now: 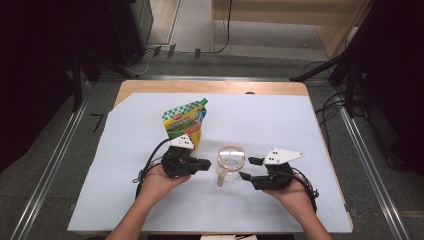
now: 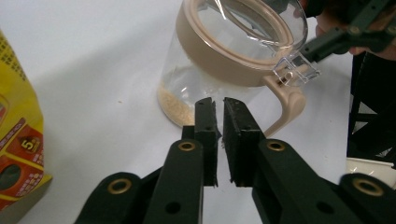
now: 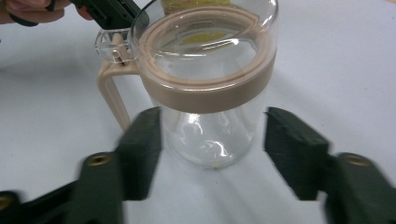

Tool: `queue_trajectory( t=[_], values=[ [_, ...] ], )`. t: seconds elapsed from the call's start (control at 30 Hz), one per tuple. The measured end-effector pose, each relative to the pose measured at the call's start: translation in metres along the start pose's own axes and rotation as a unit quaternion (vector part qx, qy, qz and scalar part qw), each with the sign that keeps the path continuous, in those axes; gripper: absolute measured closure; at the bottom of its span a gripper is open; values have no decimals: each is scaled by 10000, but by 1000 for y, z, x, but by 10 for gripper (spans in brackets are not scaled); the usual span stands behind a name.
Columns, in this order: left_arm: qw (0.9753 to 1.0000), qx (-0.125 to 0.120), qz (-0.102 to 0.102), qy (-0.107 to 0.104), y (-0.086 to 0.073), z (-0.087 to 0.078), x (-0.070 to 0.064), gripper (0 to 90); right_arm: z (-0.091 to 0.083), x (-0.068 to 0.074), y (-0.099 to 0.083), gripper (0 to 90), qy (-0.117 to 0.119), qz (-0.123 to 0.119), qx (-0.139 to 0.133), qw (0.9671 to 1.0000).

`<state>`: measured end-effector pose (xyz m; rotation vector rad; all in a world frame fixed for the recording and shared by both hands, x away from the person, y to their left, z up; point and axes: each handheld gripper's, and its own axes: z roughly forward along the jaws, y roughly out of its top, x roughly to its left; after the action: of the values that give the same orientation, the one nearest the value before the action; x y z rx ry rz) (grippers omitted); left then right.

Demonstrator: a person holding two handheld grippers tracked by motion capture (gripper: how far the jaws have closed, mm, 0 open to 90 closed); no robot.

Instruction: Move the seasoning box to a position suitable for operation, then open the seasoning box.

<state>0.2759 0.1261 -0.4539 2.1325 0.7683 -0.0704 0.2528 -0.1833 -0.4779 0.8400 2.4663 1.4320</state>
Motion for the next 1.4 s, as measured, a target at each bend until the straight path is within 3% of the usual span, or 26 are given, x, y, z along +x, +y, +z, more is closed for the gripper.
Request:
queue_trajectory(
  t=[0.13, 0.17, 0.33, 0.37, 0.43, 0.47, 0.53, 1.2, 1.4],
  values=[
    [10000, 13, 21, -32, 1, 2, -2, 871, -3, -2, 1, 552, 5, 71, -69, 10000],
    [10000, 3, 32, -49, 1, 3, -3, 880, -4, -1, 2, 613, -2, 112, -29, 9999],
    [9999, -48, 103, -81, 3, 6, -8, 900, -6, 1, 3, 724, -38, 221, 24, 9997],
    [9998, -30, 164, -93, 3, 9, -11, 900, -5, 2, 3, 794, -44, 220, 66, 9997],
    [9998, -16, 173, -95, 3, 12, -13, 900, -5, 2, 3, 820, -51, 197, 93, 9997],
    [9998, 0, 187, -86, 4, 15, -15, 900, -4, 3, 3, 865, -70, 327, 170, 9993],
    [9998, -7, 175, -90, 4, 18, -16, 900, -3, 3, 2, 894, -93, 348, 181, 9992],
    [9997, 81, 229, -54, 4, 24, -24, 900, 0, 2, 1, 900, -184, 439, 188, 9987],
    [9994, 138, 305, -37, 5, 32, -29, 900, 1, 0, 2, 900, -241, 490, 151, 9984]
  ],
)
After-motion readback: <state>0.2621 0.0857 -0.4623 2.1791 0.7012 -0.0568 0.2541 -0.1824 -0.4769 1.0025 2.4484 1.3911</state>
